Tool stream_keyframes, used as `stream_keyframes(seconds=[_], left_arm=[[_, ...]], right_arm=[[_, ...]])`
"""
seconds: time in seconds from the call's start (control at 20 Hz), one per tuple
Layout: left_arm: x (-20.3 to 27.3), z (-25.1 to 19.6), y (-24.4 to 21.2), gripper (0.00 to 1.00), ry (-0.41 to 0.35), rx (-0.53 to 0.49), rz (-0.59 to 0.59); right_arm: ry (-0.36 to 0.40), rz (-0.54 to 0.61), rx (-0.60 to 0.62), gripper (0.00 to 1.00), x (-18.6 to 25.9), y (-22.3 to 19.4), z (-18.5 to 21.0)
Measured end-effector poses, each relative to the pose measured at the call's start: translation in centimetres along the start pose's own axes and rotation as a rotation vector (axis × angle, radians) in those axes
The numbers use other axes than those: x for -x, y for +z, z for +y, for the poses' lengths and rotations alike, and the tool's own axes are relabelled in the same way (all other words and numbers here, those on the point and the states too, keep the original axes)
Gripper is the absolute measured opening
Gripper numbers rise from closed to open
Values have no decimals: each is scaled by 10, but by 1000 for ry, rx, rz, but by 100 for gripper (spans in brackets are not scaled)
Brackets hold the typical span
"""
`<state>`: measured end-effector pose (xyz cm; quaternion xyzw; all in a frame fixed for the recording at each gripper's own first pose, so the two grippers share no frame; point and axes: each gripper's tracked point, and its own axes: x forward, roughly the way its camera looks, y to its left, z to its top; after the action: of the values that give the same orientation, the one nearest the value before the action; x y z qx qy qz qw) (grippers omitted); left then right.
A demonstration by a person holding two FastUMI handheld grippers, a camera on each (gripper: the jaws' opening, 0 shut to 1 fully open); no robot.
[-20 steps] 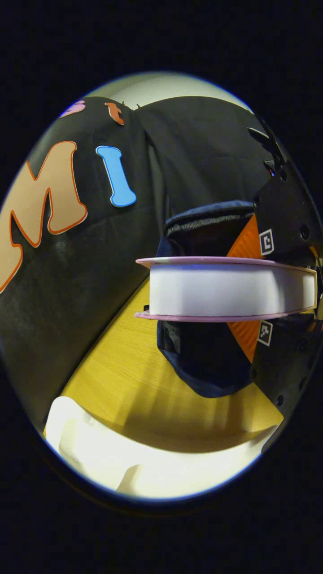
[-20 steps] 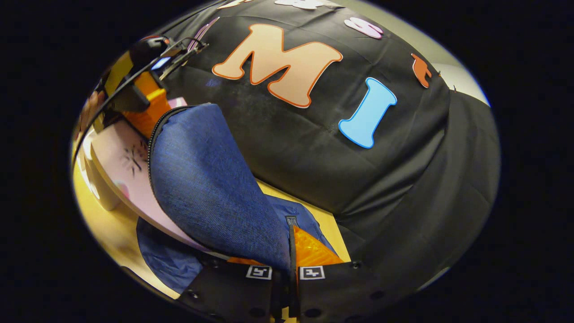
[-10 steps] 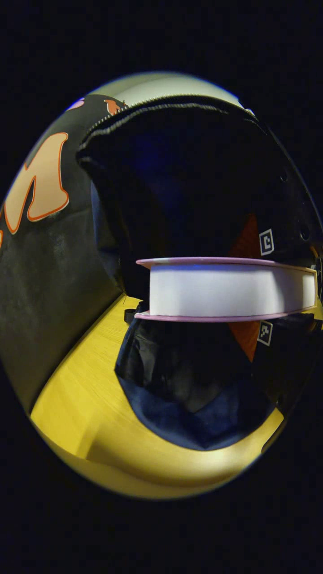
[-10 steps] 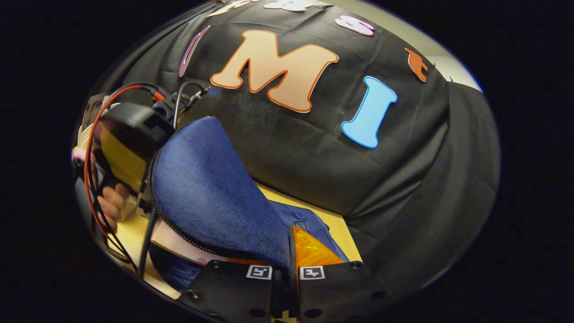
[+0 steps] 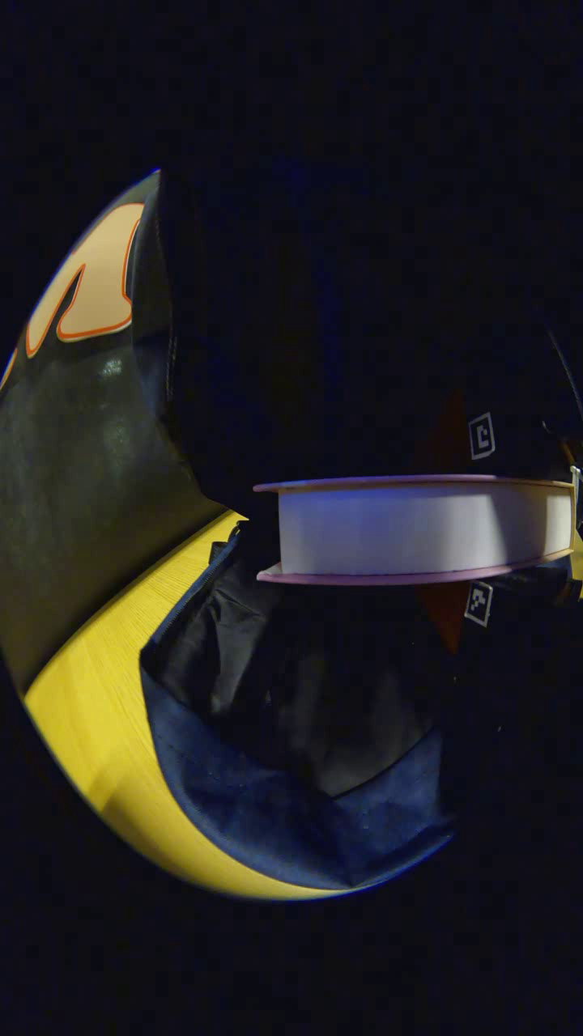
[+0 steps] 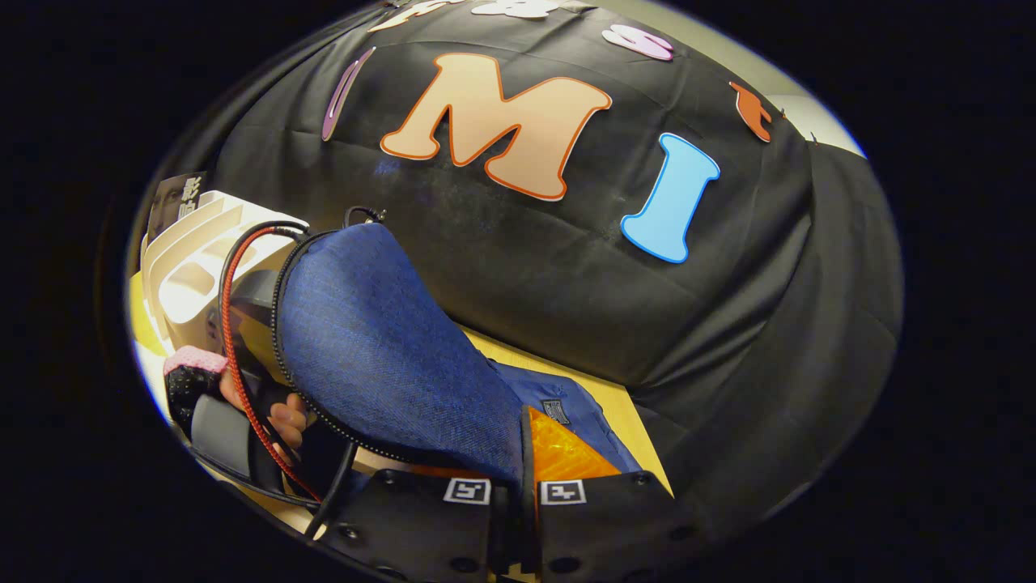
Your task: Open the schoolbag, grab two books from the bookshelf and put them into the schoolbag.
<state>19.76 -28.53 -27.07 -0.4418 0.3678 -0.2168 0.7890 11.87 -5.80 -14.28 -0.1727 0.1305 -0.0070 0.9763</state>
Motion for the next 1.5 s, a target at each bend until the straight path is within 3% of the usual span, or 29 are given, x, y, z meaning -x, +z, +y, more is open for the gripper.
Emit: stream_keyframes(seconds=[0.05,0.15,0.25,0.3,0.4,0.5,0.6,0.65,0.7,1.15,1.5], left_arm=[[3,3,3,39,19,-6,-8],[9,12,6,39,82,-51,-16],[29,17,12,58,142,-111,-27],[37,17,17,60,164,-142,-40],[58,18,22,80,208,-182,-59],[79,16,16,83,215,-199,-54],[98,10,6,98,217,-228,-37],[108,6,2,89,222,-245,-32],[117,1,-3,94,215,-256,-21],[223,-38,-24,94,246,-391,88],[341,-37,18,94,424,-446,132]], right_arm=[[-2,2,-7,11,0,-1,-1],[-6,4,-16,11,-2,-2,-3],[-8,9,-33,11,-4,-3,-5],[-8,12,-44,8,-4,-3,-5],[-8,17,-68,8,-4,-4,-6],[-8,23,-83,8,-4,-6,-6],[-9,25,-88,8,-3,-6,-7],[-11,27,-89,8,-3,-7,-8],[-11,27,-88,8,-3,-7,-7],[0,20,-58,8,2,-11,-2],[7,18,-41,8,5,-15,0]])
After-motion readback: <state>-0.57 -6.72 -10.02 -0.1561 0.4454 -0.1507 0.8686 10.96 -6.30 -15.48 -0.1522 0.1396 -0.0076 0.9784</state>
